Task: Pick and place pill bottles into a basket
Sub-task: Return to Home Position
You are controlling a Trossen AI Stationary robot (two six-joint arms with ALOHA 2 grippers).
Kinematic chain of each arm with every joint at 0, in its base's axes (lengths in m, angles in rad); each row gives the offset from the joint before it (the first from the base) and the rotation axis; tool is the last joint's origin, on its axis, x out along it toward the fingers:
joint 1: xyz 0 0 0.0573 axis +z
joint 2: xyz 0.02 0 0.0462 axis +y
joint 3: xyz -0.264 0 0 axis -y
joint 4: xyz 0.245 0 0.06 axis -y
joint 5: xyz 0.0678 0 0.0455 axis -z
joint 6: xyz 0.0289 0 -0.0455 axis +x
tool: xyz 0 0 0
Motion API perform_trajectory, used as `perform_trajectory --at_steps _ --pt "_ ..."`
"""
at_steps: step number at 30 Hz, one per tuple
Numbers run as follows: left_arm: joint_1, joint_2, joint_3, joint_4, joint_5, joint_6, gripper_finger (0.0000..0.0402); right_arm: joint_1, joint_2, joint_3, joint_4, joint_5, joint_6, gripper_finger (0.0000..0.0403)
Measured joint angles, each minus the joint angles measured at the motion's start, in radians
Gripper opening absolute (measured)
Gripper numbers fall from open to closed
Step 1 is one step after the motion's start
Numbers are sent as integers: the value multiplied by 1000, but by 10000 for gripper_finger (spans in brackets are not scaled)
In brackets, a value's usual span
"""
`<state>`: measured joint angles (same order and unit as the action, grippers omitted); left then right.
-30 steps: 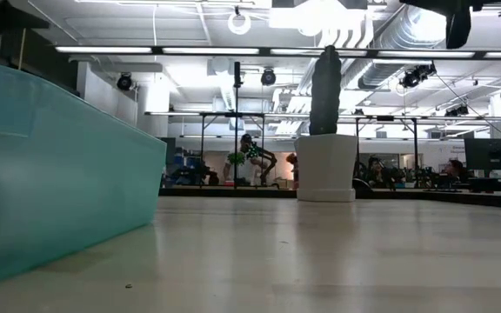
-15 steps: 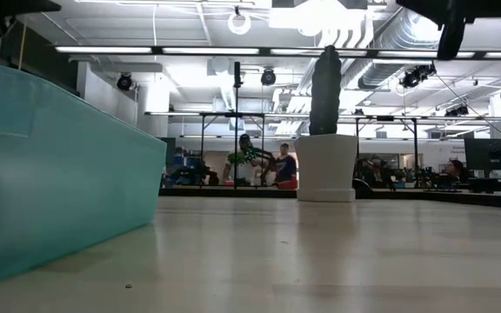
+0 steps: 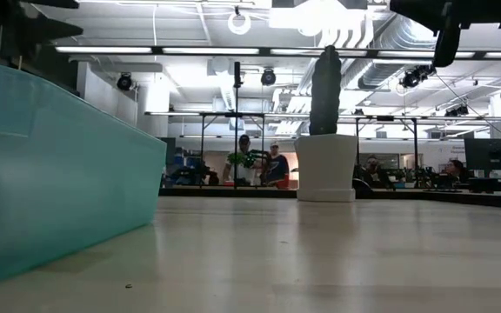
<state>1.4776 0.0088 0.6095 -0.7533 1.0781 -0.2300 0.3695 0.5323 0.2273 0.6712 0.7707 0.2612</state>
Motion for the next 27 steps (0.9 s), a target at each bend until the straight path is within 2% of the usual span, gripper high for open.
perform_trajectory --at_steps 6,11,21,27 --pt "-69 -1 -154 395 2 -164 262 0 0 3 -10 13 -17 12" --pt "-113 -1 -289 556 -14 -262 262 -1 0 3 -15 41 -15 12" --pt "-229 -1 -387 610 11 -233 262 -18 32 3 -60 108 -61 14" --pt "-336 -1 -395 655 70 -230 262 -68 115 3 -53 69 -33 17"
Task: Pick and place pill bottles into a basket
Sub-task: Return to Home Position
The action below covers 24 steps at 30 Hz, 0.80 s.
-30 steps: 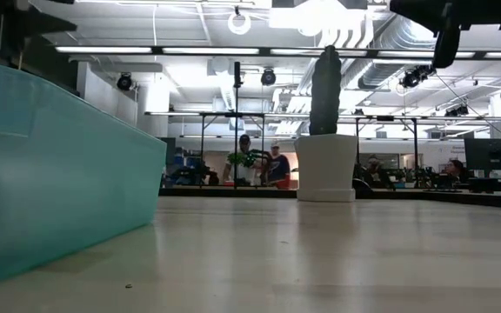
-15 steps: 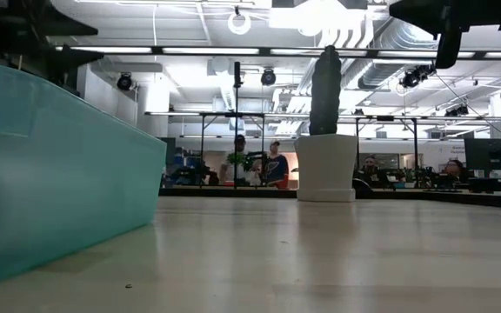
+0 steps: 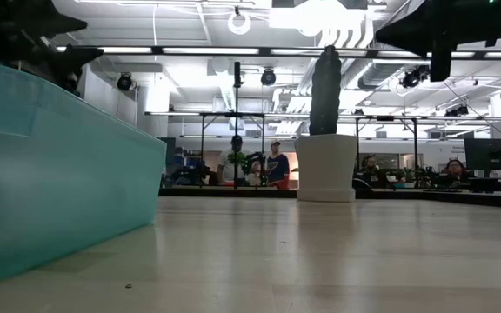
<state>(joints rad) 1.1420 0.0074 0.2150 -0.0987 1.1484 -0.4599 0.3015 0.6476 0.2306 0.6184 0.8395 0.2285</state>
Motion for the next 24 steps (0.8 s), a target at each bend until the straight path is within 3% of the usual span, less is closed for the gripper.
perform_trajectory --at_steps 7,24 --pt "-205 0 0 39 69 -22 262 -45 112 0 36 -64 41 18" --pt "-844 0 0 45 16 -94 262 -153 252 0 104 -61 33 20"
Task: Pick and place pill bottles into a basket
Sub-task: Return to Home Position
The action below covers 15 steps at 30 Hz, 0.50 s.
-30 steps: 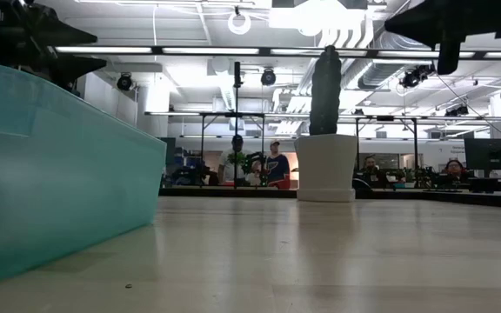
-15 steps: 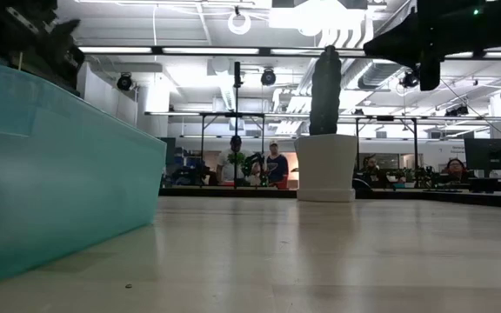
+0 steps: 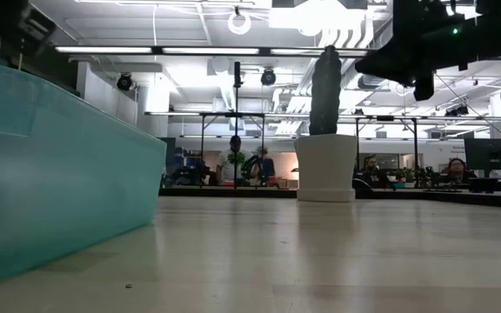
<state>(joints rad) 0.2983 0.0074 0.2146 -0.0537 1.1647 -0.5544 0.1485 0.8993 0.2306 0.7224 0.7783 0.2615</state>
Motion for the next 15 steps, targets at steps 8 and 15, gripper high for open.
perform_trajectory --at_steps 8,15 --pt "-256 0 0 1 -140 7 262 -61 -1 0 -3 0 0 17" --pt "-403 0 0 5 -703 216 262 -111 -1 0 -69 -40 -21 22"
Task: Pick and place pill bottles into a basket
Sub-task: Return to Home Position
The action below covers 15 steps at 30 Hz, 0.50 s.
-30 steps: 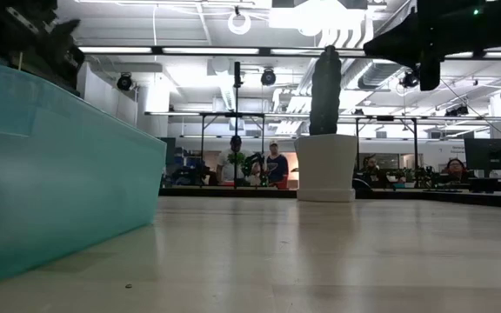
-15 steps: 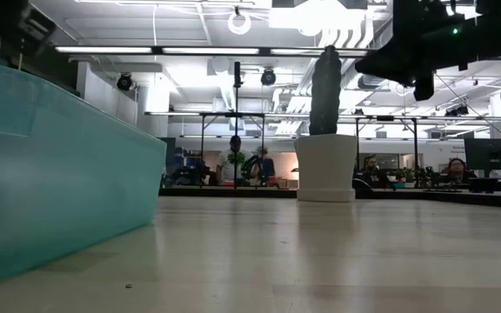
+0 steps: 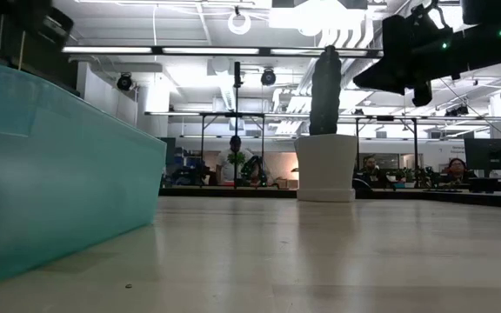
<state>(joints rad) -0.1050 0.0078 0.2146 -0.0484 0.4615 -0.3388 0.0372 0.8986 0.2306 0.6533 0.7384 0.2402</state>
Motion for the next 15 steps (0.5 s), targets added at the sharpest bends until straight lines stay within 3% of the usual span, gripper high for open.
perform_trajectory --at_steps 5,9,15 --pt "-46 0 0 0 -351 122 262 -61 0 0 -33 -144 -50 26" --pt "-46 0 0 -9 -570 133 262 -125 0 0 -36 -295 -107 24" --pt "-46 0 0 -34 -687 133 262 -226 0 0 -29 -588 -161 27"
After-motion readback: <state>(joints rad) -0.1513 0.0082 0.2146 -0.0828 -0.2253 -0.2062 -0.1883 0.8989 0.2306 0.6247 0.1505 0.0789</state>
